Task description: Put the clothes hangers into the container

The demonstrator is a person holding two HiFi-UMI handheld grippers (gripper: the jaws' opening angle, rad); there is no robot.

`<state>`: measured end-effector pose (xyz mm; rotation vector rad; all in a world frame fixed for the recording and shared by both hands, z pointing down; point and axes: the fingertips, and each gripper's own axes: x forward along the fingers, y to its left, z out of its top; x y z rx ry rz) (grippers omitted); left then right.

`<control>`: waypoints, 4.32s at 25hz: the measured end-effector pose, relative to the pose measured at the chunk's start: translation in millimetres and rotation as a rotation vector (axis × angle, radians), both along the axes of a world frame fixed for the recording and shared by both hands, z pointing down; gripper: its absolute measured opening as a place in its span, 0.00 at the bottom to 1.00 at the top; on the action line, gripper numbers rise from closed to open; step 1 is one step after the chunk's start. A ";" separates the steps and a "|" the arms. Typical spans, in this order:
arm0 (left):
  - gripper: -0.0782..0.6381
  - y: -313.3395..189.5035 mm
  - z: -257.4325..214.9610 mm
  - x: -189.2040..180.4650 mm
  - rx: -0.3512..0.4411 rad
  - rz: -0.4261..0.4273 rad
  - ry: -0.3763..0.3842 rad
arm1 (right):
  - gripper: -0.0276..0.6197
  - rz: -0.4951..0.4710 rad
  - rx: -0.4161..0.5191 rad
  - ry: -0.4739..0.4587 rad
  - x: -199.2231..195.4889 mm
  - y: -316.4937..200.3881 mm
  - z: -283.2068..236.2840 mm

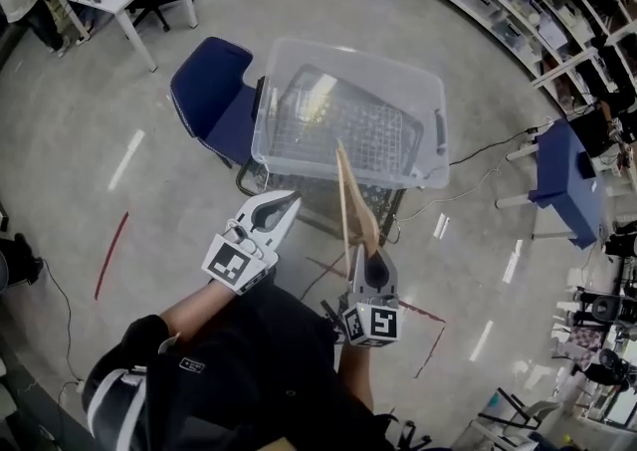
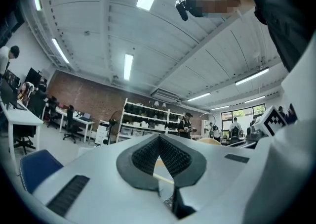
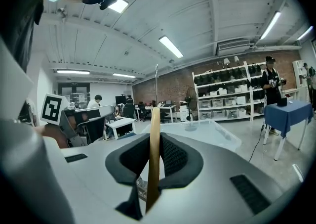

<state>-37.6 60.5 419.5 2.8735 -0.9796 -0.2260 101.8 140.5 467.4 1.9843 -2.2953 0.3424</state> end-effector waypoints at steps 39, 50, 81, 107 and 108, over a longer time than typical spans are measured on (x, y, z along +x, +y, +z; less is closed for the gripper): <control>0.14 -287.9 20.3 96.6 -0.050 -0.192 -0.021 | 0.15 -0.451 -0.217 0.023 92.2 -395.9 98.4; 0.14 -324.4 36.7 106.9 -0.091 -0.222 -0.053 | 0.15 -0.568 -0.447 0.038 91.7 -447.2 212.5; 0.14 -358.0 78.8 114.1 -0.176 -0.217 -0.044 | 0.19 -0.634 -0.801 -0.046 112.7 -439.5 430.2; 0.14 -363.2 84.8 116.2 -0.197 -0.216 -0.084 | 0.33 -0.442 -0.969 0.224 142.1 -442.2 494.3; 0.14 -362.6 83.6 115.7 -0.200 -0.215 -0.095 | 0.33 -0.443 -0.972 0.226 142.6 -441.0 494.6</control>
